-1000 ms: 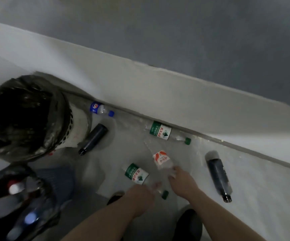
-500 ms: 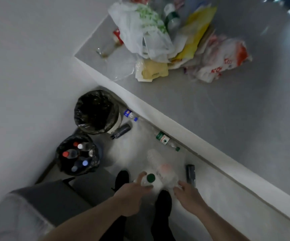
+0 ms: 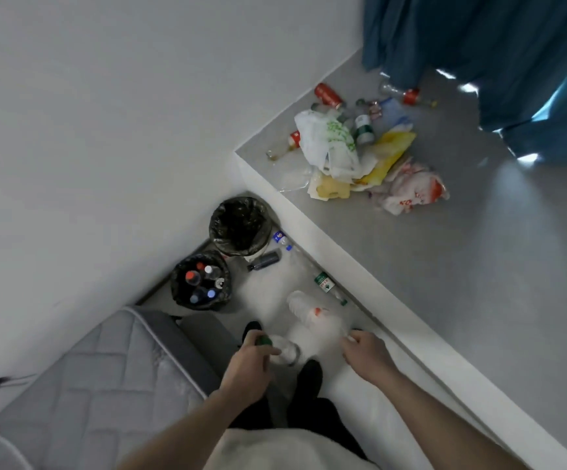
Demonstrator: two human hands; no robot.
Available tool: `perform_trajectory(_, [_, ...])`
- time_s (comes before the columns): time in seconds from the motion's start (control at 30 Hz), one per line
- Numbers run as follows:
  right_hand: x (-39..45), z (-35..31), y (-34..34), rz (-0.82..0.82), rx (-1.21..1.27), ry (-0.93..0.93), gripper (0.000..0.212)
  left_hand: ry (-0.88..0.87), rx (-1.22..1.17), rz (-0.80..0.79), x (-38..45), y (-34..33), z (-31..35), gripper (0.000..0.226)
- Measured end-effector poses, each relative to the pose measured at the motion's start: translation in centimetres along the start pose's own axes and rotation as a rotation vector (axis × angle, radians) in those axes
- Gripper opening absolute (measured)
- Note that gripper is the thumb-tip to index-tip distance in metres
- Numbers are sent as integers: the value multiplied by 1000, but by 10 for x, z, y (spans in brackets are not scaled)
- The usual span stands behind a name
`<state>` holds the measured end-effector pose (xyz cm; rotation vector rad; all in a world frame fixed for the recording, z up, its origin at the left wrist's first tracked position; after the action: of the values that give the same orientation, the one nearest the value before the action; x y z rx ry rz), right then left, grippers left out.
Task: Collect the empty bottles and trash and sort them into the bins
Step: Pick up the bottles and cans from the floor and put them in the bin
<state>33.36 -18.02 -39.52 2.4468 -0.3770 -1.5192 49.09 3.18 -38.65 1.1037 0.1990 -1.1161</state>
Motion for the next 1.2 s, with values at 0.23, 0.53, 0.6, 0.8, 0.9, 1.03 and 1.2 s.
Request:
perform_trajectory(0.23, [-39, -55, 7, 143, -34, 121, 53, 35, -124, 384, -66, 96, -27, 33])
perform_trajectory(0.53, [-57, -152, -6, 162, -156, 282, 45, 238, -224, 605, -100, 165, -104, 26])
perform_trajectory(0.6, [-56, -174, -9, 168, -169, 300, 40, 279, -307, 609, -97, 179, -126, 26])
perform_trajectory(0.8, [-33, -236, -37, 153, -225, 296, 29, 396, -453, 571, -74, 215, -191, 23])
perform_trajectory(0.9, [-9, -263, -58, 136, -290, 264, 31, 430, -481, 512, -52, 226, -225, 21])
perform_trajectory(1.03, [27, -309, -88, 92, -330, 226, 29, 438, -503, 418, -11, 238, -262, 19])
perform_trajectory(1.2, [84, -359, -109, 103, -293, 173, 26, 459, -497, 265, 54, 241, -303, 21])
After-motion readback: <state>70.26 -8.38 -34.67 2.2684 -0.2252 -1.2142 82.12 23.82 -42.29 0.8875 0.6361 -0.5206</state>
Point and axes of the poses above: each hand's wrist, its own x-axis towards the middle knuckle, its own y-axis out of the back of the hand, z = x × y, the point moved 10 cm from there along x, towards the middle knuckle, and after that the axes turned 6 degrees about -z, right-handed, at the moved point
